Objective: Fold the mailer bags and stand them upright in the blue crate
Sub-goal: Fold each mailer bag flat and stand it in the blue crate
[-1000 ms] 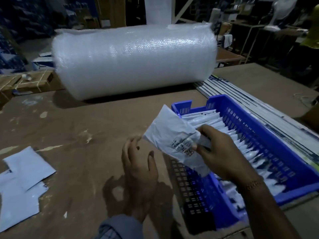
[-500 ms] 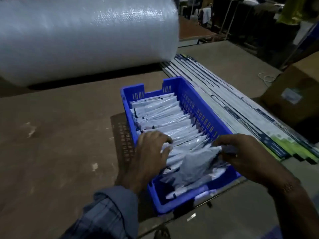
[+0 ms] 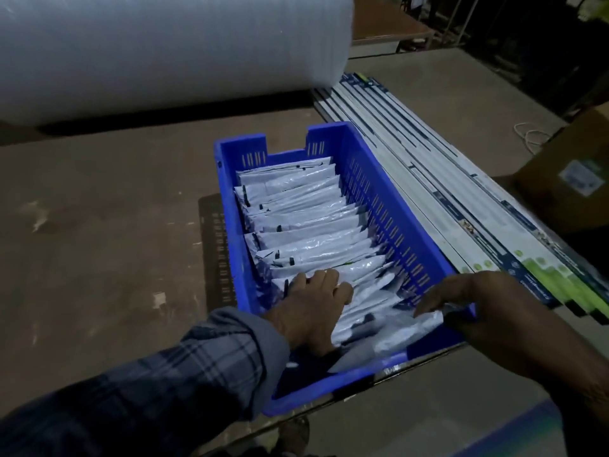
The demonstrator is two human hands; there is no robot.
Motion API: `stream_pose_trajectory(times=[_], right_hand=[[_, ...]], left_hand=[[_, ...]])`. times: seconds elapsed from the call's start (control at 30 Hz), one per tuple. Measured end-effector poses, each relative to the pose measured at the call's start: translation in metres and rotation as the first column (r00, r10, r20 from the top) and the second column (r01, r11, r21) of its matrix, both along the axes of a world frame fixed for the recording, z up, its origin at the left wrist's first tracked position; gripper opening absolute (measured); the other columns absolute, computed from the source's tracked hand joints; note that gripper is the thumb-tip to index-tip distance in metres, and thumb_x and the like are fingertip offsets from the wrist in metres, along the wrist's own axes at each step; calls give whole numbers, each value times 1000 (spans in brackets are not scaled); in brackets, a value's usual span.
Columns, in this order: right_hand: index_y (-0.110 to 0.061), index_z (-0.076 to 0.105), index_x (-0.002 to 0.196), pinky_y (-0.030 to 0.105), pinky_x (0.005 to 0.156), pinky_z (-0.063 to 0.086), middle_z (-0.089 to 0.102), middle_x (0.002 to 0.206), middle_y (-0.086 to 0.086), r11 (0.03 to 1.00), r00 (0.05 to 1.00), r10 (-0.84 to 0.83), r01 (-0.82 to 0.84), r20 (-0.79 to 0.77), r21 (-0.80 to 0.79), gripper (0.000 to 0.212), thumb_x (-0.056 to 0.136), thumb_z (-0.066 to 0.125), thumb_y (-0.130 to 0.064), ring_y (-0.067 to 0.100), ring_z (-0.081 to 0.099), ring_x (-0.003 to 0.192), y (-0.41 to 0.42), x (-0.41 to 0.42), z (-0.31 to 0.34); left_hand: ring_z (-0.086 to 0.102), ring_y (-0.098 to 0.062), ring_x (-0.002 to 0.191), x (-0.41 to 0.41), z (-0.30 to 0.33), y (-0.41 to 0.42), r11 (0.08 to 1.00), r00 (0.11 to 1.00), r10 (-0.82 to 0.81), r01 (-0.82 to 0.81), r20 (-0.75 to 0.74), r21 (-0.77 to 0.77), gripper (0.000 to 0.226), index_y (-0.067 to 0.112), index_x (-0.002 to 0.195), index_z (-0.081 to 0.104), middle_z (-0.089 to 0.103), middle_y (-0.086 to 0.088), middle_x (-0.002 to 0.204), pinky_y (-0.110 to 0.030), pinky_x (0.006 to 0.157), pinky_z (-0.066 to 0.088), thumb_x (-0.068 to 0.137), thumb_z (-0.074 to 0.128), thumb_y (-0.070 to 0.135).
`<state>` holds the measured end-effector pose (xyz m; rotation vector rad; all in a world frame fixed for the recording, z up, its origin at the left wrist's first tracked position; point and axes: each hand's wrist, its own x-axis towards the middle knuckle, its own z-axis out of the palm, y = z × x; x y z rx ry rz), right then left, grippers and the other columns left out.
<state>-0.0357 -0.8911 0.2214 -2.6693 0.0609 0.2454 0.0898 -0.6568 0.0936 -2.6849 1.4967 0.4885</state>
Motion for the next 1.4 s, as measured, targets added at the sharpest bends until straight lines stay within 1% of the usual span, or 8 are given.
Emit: stream_pose_trajectory(times=[0.23,0.37,0.77,0.93,1.07,1.23,1.3,1.4], right_hand=[[-41,81,97,24,77,55,79,96,-14,981,988,124,-135,-89,-136,34,76,85,-14,6,72,91,25,30,-11],[-35,83,98,26,75,56,79,91,-6,943,944,248,-287,-216,-172,31,75,79,-13,12,73,87,53,57,-46],[-15,75,106,37,80,56,72,99,12,765,888,333,-451,-316,-461,27,80,74,-23,32,68,93,80,76,-80],[-17,75,105,38,82,60,75,103,9,837,912,231,-363,-339,-408,37,72,81,-31,29,71,95,82,73,-76],[-21,76,103,31,84,57,76,106,5,883,924,104,-257,-368,-393,28,76,81,-23,25,71,100,86,70,-69],[-19,76,101,35,84,59,76,104,5,903,965,-30,-86,-260,-422,12,92,71,-25,23,72,91,89,77,-55],[-22,75,104,34,84,57,76,102,3,913,988,-31,-33,-150,-407,23,93,71,-42,23,71,92,100,82,-47],[-25,73,108,36,83,57,77,100,1,966,999,-27,21,-19,-259,31,94,68,-52,21,70,92,131,90,-34]], left_hand=[[46,-27,115,24,0,-5,996,989,68,-60,128,-64,82,24,132,38,41,-4,128,-47,94,45,71,90,41],[45,-25,113,27,-4,-5,995,983,92,-84,159,-57,91,26,130,39,43,-3,128,-44,91,45,62,96,45],[44,-25,117,29,8,-4,971,981,189,-195,-55,-139,79,32,124,42,45,0,126,-42,97,38,63,90,20],[51,-26,129,31,24,12,932,901,282,-338,-330,-128,77,35,136,54,57,-1,140,-44,106,46,72,94,21],[62,-22,123,19,44,46,850,898,347,-423,-269,-314,46,30,139,60,64,2,139,-43,108,47,96,75,27],[59,-21,123,28,50,93,703,888,449,-419,-97,-575,29,26,126,70,69,5,127,-41,111,36,97,72,33],[48,-22,138,31,45,111,684,868,494,-417,-40,-599,31,29,127,68,60,3,142,-42,116,26,98,71,38],[18,-25,158,28,37,139,618,814,561,-533,-151,-578,55,38,148,54,18,-4,174,-49,123,22,100,58,63]])
